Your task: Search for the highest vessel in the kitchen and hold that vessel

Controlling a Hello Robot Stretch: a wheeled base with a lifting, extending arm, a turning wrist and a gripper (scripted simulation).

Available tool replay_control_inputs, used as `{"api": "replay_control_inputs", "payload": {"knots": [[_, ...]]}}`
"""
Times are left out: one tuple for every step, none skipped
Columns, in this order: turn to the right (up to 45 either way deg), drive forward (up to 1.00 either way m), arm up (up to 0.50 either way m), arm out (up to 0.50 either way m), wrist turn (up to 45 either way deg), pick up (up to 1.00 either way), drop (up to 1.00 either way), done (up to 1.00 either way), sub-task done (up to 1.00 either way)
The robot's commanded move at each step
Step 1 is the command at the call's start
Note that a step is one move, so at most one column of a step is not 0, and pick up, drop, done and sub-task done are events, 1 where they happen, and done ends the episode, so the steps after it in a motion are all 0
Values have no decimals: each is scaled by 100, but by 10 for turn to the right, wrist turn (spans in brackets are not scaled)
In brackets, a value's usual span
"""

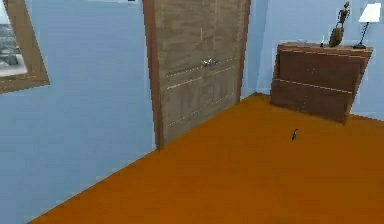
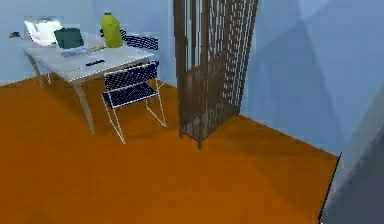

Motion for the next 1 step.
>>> {"api": "replay_control_inputs", "payload": {"knots": [[-450,0,0,0,0,0,0,0,0]]}}
